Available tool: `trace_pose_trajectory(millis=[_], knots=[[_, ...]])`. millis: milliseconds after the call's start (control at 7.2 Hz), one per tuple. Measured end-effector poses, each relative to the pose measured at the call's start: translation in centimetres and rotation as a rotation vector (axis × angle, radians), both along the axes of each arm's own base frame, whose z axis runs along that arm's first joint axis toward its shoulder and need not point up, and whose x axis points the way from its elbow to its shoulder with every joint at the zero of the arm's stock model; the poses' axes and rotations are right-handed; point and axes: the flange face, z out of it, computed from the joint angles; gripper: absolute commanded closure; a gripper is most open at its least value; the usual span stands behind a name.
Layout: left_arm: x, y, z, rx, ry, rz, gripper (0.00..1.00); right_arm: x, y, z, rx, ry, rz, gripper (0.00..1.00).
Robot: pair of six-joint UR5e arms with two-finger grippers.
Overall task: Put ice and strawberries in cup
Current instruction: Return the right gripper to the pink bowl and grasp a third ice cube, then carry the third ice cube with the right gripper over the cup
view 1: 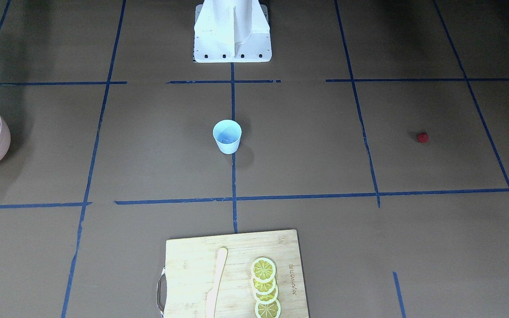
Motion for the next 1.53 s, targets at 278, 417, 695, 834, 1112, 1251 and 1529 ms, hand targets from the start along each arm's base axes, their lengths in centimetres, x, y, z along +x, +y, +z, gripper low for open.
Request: trace_pose_trajectory(millis=[278,417,695,834,1112,1251,1529], knots=[[0.0,0.0,-0.3,0.005,0.000,0.000,0.00,0.3,0.4,-1.0,0.018,-0.007,0.000,1.00],[0.0,0.0,-0.5,0.008,0.000,0.000,0.00,1.0,1.3,-2.3,0.036,-0.013,0.008,1.00],[0.0,0.1,-0.8,0.013,0.000,0.000,0.00,2.6,3.3,-8.2,0.085,-0.041,0.050,1.00],[0.0,0.2,-1.2,0.018,0.000,0.000,0.00,2.2,3.8,-12.5,0.070,-0.070,0.091,1.00],[0.0,0.7,-1.6,0.023,0.000,-0.001,0.00,-3.5,3.5,-21.7,-0.024,-0.160,0.178,1.00],[0.0,0.9,-1.8,0.025,0.001,-0.001,0.00,-8.2,3.1,-26.6,-0.086,-0.204,0.214,1.00],[0.0,0.9,-1.9,0.027,0.000,-0.001,0.00,-20.3,4.3,-35.3,-0.184,-0.236,0.263,1.00]])
